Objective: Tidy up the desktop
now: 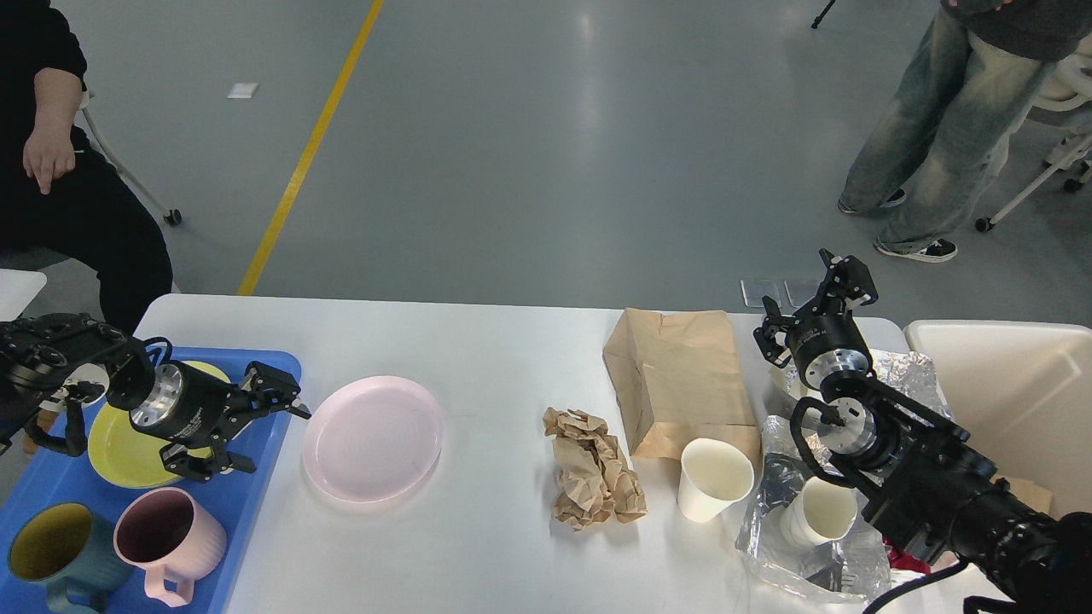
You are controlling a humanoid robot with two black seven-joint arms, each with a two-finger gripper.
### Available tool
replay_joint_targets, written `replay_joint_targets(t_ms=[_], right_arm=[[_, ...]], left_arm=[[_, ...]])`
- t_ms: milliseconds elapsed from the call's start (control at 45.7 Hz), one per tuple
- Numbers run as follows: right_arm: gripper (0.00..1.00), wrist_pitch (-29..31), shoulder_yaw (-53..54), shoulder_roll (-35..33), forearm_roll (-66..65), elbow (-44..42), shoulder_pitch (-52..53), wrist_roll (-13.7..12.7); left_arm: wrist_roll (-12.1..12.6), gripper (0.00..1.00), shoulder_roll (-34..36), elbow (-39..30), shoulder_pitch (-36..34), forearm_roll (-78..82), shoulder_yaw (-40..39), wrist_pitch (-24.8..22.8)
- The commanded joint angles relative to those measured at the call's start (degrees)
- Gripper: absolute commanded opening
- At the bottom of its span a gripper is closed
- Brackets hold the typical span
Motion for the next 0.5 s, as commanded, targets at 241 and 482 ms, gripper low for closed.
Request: replay_joint_targets(t_ms=[241, 482], right_arm=[[1.0, -0.08, 0.0, 0.0, 0.0, 0.0, -0.06, -0.01], [1.0, 0.01, 0.0, 0.0, 0.0, 0.0, 0.02, -0.01]], left_arm=[[0.18, 0.96, -1.28, 0.21, 5.52, -0.17, -8.28, -0.4], [0.09, 0.97, -1.19, 0.91, 6.49, 0.18, -9.07, -0.48]])
